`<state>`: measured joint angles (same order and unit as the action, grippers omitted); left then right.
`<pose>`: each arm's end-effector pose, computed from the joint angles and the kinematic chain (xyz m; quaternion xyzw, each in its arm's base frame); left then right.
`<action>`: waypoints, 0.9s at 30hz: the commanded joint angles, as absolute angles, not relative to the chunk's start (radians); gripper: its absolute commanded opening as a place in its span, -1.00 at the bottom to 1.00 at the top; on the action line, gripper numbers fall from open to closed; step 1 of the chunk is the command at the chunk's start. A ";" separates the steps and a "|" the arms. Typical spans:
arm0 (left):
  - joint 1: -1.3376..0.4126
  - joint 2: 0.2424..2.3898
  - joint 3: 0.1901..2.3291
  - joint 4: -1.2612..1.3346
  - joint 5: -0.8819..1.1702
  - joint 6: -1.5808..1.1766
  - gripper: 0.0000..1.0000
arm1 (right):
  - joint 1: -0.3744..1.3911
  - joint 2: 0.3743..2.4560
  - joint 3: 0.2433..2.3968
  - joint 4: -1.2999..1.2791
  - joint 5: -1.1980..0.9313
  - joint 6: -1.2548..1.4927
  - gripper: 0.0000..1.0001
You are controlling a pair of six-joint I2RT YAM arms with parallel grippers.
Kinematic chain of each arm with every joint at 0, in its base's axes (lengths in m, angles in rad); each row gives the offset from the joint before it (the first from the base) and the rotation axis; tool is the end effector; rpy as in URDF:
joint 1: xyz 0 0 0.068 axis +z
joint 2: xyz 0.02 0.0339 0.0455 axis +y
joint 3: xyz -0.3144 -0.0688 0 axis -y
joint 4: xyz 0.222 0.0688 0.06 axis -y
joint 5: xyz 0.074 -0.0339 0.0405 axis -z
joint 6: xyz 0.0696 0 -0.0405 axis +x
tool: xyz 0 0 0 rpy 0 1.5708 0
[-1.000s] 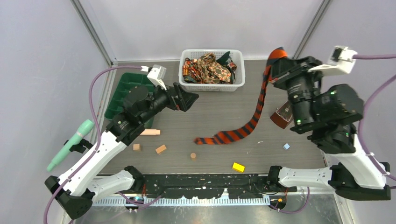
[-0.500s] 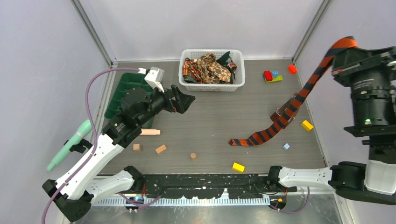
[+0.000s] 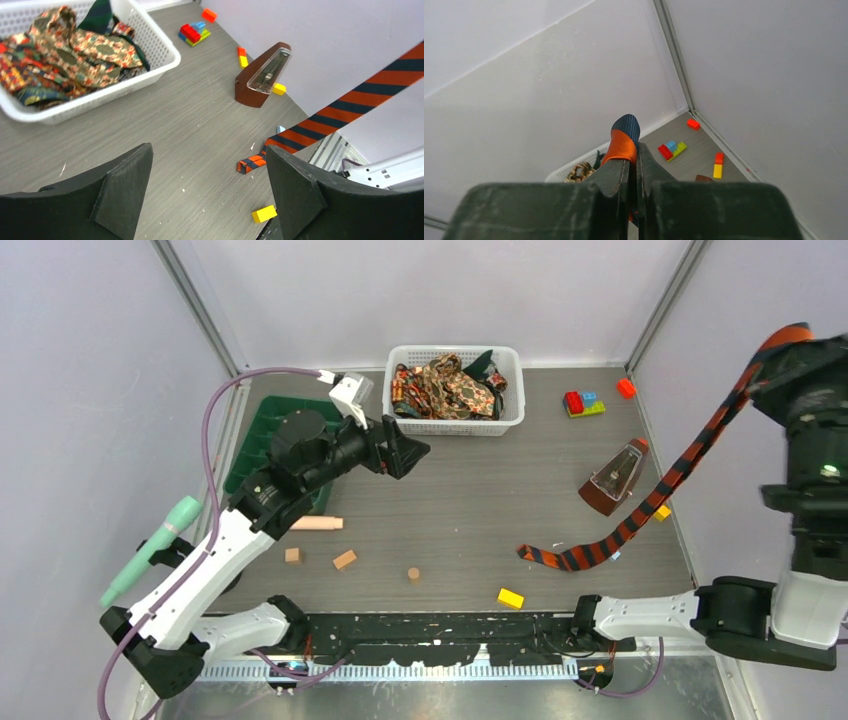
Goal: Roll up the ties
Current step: Flatten out the tie at the center of the board.
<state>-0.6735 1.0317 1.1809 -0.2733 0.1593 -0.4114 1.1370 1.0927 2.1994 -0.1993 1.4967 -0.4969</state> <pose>0.1579 -0.1401 0.4580 0.1499 0.7339 -0.3917 0.5343 0.0503 -0.0566 0.6804 0.2664 0.6324 0.0077 0.7274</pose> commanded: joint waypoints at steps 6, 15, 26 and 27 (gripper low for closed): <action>-0.782 1.035 1.254 -0.216 0.285 -0.288 0.21 | 1.150 1.393 2.128 -0.191 1.670 -0.733 -1.00; -0.802 0.910 1.121 -0.183 0.216 -0.285 -0.08 | 1.185 1.519 1.953 -0.098 1.663 -0.739 -0.99; -0.802 0.849 1.089 -0.230 0.205 -0.271 -0.14 | 0.874 1.609 2.330 -1.115 0.757 0.196 -1.00; -0.802 0.852 1.088 -0.225 0.207 -0.267 -0.15 | 0.870 1.614 2.346 -1.118 0.715 0.200 -1.00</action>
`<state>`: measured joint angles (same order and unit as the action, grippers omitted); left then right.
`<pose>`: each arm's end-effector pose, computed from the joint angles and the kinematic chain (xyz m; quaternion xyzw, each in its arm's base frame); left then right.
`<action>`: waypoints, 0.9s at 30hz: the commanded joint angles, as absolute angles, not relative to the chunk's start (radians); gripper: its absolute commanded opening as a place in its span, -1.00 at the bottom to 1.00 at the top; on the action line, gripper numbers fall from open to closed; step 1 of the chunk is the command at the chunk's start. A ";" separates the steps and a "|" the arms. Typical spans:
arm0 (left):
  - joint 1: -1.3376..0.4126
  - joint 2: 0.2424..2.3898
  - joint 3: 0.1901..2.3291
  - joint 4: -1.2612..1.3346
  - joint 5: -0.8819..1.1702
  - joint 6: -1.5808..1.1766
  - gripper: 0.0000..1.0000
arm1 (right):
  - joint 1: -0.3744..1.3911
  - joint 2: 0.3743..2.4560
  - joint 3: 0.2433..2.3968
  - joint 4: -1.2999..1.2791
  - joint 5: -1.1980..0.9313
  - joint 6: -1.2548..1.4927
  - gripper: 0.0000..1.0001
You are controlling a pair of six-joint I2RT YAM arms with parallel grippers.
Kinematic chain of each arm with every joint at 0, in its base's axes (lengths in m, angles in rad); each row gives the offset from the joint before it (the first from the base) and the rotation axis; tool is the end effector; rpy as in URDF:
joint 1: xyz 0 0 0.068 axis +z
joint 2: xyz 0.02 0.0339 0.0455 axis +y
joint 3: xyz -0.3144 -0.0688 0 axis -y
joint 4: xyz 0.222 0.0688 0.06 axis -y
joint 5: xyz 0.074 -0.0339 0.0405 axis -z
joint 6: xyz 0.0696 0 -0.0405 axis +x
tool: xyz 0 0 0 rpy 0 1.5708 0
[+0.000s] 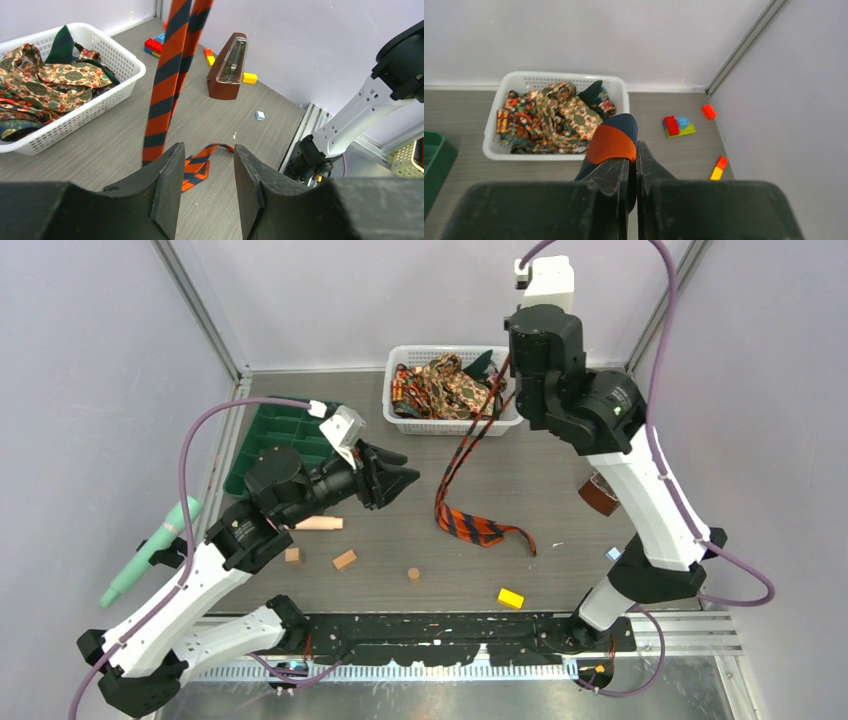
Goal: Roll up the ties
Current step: Flatten out the tie at the center of the board.
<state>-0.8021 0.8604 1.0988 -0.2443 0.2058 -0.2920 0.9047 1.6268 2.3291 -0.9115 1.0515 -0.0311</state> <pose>0.1001 -0.1239 0.4617 0.2481 0.6643 -0.4270 0.5611 0.2171 0.1785 0.5941 -0.0212 0.7424 -0.1231 0.6583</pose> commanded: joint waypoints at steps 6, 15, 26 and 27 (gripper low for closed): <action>-0.802 0.922 1.098 -0.106 0.310 -0.257 -0.15 | 0.868 1.753 2.584 -1.309 0.659 0.271 -1.00; -0.907 1.058 1.031 0.198 0.302 -0.200 -0.04 | 0.868 1.777 2.575 -1.365 0.581 0.352 -1.00; -1.000 1.194 0.987 0.376 0.089 -0.141 -0.31 | 0.868 1.728 2.522 -1.342 0.530 0.400 -1.00; -1.000 1.202 0.989 0.377 0.076 -0.129 -0.32 | 0.868 1.724 2.517 -1.342 0.526 0.401 -1.00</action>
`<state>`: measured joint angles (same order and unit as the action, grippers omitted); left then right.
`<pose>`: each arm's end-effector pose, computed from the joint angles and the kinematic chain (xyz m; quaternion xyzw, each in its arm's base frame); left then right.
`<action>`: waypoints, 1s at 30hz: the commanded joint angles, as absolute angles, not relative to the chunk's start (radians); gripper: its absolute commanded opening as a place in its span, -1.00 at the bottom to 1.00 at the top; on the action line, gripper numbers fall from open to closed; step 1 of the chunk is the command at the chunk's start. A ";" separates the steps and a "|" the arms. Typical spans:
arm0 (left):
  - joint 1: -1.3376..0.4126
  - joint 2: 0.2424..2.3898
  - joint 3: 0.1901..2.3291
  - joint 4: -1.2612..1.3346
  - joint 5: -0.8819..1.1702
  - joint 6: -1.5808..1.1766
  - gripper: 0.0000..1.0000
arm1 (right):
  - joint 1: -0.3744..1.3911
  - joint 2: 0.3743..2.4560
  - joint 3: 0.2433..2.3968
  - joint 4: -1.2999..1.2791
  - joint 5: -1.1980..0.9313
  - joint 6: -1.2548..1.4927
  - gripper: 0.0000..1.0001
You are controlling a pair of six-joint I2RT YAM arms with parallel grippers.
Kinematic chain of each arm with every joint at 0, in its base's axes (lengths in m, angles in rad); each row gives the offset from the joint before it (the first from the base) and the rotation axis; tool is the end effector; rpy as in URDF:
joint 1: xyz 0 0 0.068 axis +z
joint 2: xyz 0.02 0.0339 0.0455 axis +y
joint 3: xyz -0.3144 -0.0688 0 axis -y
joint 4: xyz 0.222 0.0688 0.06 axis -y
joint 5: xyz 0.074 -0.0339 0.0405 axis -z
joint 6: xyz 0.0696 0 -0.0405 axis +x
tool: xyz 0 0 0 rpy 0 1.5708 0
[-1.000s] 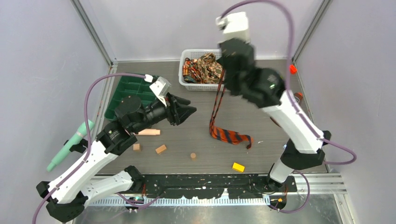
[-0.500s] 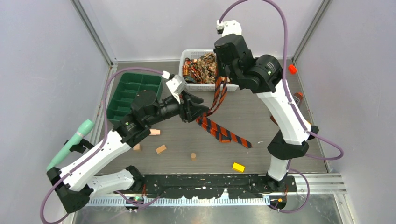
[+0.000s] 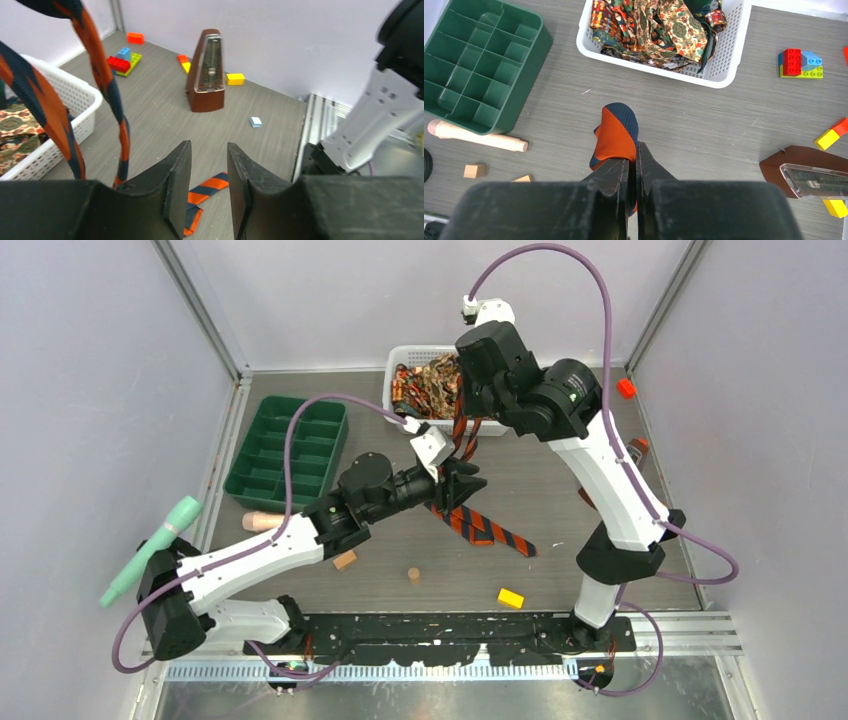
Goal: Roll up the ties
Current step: Flatten out the tie at the center of the board.
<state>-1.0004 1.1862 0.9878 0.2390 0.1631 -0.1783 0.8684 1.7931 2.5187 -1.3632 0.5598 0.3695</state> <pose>0.1385 -0.2368 0.4258 0.3297 0.6093 -0.4465 0.5663 0.2365 0.2222 0.5332 -0.0915 0.8625 0.0499 0.4953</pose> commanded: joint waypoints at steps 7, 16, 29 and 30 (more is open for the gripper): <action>-1.000 1.192 0.980 0.347 0.011 -0.072 -0.39 | 0.868 1.701 2.496 -1.341 0.502 0.405 -1.00; -1.000 1.224 0.999 0.351 0.037 -0.061 -0.42 | 0.868 1.683 2.462 -1.330 0.478 0.410 -1.00; -1.000 1.298 1.083 0.333 0.046 -0.092 -1.00 | 0.868 1.665 2.402 -1.288 0.464 0.433 -1.00; -1.000 1.291 1.097 0.326 0.049 -0.092 -1.00 | 0.869 1.663 2.397 -1.285 0.470 0.433 -0.99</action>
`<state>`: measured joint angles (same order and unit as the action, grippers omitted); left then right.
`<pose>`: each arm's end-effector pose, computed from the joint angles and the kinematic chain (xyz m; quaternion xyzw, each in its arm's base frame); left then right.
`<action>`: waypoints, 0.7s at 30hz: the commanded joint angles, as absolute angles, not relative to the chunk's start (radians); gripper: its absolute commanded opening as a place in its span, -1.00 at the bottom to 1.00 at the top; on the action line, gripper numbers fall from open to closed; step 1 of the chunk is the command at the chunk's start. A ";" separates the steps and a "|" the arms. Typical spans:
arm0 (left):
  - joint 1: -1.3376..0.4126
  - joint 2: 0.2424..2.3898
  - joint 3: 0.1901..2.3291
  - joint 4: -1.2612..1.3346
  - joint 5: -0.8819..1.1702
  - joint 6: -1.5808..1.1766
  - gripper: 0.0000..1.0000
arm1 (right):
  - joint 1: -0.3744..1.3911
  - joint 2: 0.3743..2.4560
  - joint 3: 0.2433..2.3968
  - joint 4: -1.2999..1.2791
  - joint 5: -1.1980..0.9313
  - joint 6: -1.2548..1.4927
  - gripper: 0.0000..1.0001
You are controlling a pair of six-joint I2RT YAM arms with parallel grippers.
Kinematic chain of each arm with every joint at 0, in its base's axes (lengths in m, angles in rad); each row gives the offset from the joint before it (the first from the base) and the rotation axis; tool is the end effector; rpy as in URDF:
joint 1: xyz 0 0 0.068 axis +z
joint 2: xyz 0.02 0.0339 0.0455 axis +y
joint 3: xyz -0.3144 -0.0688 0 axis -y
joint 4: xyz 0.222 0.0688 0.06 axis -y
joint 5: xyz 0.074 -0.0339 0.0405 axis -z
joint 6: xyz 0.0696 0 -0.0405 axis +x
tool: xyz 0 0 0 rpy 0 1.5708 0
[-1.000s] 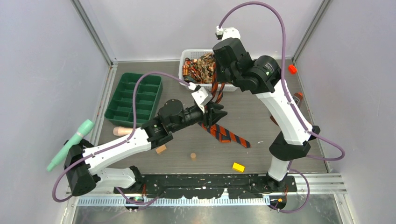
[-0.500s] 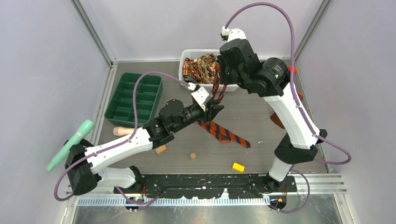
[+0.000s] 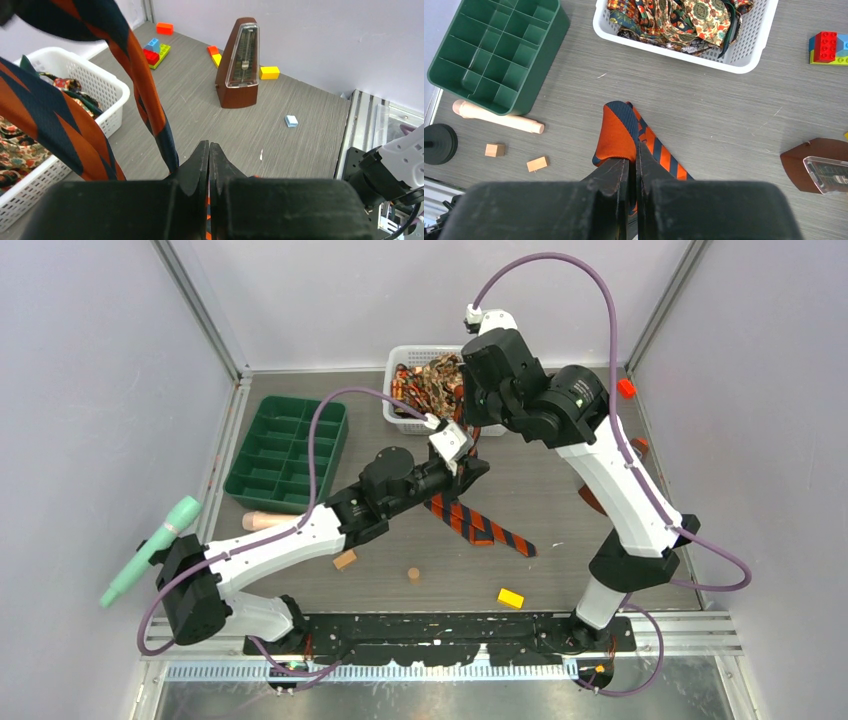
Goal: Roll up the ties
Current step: Flatten out the tie at the center of the board.
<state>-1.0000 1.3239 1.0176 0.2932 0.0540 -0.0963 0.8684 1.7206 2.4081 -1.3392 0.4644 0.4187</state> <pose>0.1678 -0.2683 0.4068 0.3277 0.6318 -0.3823 0.5893 0.2232 0.2155 0.5290 -0.0950 0.8730 0.0940 0.4691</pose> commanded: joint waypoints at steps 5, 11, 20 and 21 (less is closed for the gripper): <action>-1.000 1.260 1.192 0.228 0.103 -0.103 -1.00 | 0.867 1.663 2.393 -1.274 0.532 0.434 -0.98; -1.000 1.258 1.306 0.120 0.139 -0.102 -1.00 | 0.861 1.642 2.411 -1.224 0.528 0.437 -0.87; -1.000 1.241 1.238 0.091 0.125 -0.107 -0.60 | 0.853 1.584 2.379 -1.166 0.520 0.449 -0.94; -1.000 1.214 1.206 0.102 0.117 -0.117 -0.27 | 0.853 1.580 2.378 -1.166 0.518 0.449 -0.95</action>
<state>-1.0000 1.2793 1.2888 0.1146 0.1246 -0.0994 0.8597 1.6299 2.3814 -1.2282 0.5041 0.4297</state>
